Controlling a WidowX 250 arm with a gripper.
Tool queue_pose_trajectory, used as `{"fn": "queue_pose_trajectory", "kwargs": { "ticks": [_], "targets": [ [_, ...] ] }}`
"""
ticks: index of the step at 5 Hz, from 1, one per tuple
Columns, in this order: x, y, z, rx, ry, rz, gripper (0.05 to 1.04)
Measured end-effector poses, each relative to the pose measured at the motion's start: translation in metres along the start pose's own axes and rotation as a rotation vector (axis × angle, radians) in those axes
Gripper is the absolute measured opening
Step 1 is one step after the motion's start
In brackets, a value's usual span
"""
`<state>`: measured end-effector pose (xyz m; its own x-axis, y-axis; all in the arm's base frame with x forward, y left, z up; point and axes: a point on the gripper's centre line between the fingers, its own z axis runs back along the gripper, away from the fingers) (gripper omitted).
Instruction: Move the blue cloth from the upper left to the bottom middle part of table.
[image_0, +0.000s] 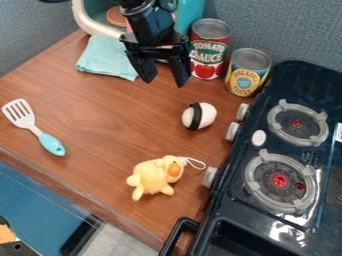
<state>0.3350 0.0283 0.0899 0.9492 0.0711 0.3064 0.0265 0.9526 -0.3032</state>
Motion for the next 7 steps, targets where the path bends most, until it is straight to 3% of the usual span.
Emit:
{"fn": "queue_pose_trajectory", "kwargs": {
  "ticks": [1,2,3,4,5,7],
  "targets": [
    [-0.005,0.003,-0.01,-0.006,0.031,0.014,0.999],
    [0.003,0.028,-0.007,0.006,0.006,0.089,0.999],
    [0.014,0.054,0.001,0.068,-0.026,0.154,0.999],
    [0.018,0.084,0.009,0.213,-0.079,0.201,0.999],
    [0.027,0.108,0.003,0.269,-0.083,0.259,0.999],
    [0.054,0.143,-0.022,0.323,-0.038,0.335,0.999]
  ]
}}
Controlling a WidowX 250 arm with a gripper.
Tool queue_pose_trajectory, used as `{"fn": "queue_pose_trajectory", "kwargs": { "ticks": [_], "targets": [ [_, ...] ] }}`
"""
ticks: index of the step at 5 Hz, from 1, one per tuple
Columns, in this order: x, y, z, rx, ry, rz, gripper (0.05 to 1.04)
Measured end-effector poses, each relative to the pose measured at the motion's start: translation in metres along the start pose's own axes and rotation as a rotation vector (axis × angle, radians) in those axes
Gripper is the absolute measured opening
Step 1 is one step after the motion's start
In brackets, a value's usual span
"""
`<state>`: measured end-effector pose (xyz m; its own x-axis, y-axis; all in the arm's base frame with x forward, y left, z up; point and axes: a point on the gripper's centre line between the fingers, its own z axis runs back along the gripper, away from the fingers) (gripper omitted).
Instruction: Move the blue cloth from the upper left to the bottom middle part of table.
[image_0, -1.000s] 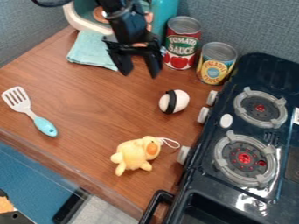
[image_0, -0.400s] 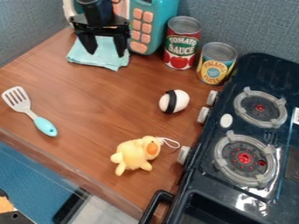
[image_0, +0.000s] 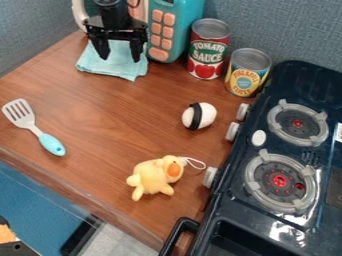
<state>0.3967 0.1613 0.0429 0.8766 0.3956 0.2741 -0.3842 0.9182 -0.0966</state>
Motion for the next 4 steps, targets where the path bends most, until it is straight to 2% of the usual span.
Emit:
{"fn": "queue_pose_trajectory", "kwargs": {
  "ticks": [1,2,3,4],
  "targets": [
    [0.009,0.008,-0.013,0.024,0.027,0.031,0.999],
    [0.011,0.022,-0.015,0.056,0.029,0.074,0.999],
    [0.007,0.03,-0.02,0.077,0.053,0.098,0.999],
    [0.004,0.032,-0.02,0.087,0.065,0.115,0.999]
  ]
}}
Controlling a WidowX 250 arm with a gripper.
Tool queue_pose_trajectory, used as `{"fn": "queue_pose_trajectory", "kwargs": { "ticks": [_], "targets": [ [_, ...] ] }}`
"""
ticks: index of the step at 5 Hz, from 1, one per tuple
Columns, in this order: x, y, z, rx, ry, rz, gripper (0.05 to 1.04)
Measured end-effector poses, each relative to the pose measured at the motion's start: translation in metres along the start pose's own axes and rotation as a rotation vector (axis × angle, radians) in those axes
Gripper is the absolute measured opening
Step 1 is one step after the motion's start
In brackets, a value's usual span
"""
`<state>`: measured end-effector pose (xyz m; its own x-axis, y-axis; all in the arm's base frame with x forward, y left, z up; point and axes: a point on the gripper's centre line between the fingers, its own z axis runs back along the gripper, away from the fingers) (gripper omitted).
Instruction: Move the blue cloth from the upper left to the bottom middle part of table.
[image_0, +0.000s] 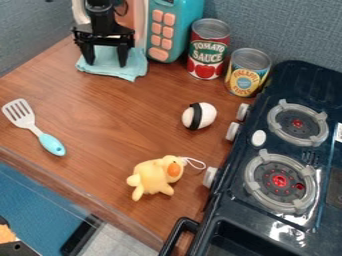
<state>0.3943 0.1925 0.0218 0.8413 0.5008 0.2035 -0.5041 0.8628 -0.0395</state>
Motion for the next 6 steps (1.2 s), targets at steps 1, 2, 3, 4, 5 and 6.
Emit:
{"fn": "queue_pose_trajectory", "kwargs": {
  "ticks": [1,2,3,4,5,6],
  "targets": [
    [-0.004,0.004,-0.002,0.019,0.022,0.019,0.999],
    [-0.015,0.008,-0.008,0.029,0.044,0.04,1.0],
    [-0.028,0.009,-0.006,0.03,0.056,0.029,1.0],
    [-0.048,0.007,-0.001,0.02,0.06,0.015,0.999],
    [-0.067,0.0,0.003,0.009,0.077,-0.041,0.997],
    [-0.09,-0.007,0.007,-0.016,0.112,-0.084,0.998]
  ]
}}
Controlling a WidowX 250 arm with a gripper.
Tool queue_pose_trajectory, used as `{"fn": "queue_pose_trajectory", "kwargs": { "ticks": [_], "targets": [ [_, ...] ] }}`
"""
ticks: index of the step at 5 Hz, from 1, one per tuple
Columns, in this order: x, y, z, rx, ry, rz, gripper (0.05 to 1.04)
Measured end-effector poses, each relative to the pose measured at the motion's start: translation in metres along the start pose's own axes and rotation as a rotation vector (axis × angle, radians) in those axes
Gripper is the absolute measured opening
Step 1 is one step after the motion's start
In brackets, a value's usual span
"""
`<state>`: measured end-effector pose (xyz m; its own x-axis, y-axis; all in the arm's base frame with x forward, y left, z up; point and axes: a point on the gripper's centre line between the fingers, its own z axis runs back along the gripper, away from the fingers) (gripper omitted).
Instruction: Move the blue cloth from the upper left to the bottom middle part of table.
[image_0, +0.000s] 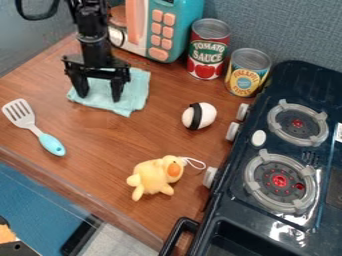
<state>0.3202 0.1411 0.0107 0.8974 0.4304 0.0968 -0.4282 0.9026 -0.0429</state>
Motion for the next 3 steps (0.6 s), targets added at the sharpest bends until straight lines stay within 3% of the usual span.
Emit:
{"fn": "queue_pose_trajectory", "kwargs": {
  "ticks": [3],
  "targets": [
    [-0.086,-0.022,0.012,-0.055,0.12,-0.241,0.999]
  ]
}}
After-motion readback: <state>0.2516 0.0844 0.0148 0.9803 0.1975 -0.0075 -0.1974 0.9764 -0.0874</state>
